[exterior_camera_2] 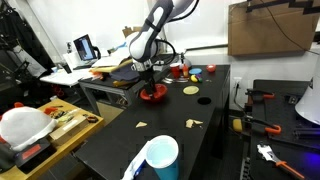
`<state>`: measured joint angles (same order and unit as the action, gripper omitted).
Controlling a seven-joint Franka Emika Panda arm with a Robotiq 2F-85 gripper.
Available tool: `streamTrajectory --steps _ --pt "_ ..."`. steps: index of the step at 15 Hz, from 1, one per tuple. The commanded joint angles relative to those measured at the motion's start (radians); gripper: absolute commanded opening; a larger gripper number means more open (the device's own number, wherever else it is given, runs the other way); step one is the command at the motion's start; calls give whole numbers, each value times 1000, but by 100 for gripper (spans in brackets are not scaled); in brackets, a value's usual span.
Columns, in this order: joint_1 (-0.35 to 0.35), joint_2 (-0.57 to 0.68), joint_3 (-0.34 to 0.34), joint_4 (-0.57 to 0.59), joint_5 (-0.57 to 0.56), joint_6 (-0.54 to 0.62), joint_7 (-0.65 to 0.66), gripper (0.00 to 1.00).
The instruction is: Move the toothpaste tube and red bowl to the left.
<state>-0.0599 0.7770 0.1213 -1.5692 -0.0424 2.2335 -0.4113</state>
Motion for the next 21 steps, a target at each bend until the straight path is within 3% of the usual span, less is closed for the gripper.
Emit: streamTrajectory --steps 1,9,21 --pt "-10 9 31 48 51 -69 -17 100" --pt "28 78 13 109 31 -55 16 100" --pt "33 123 42 196 50 -73 0 100"
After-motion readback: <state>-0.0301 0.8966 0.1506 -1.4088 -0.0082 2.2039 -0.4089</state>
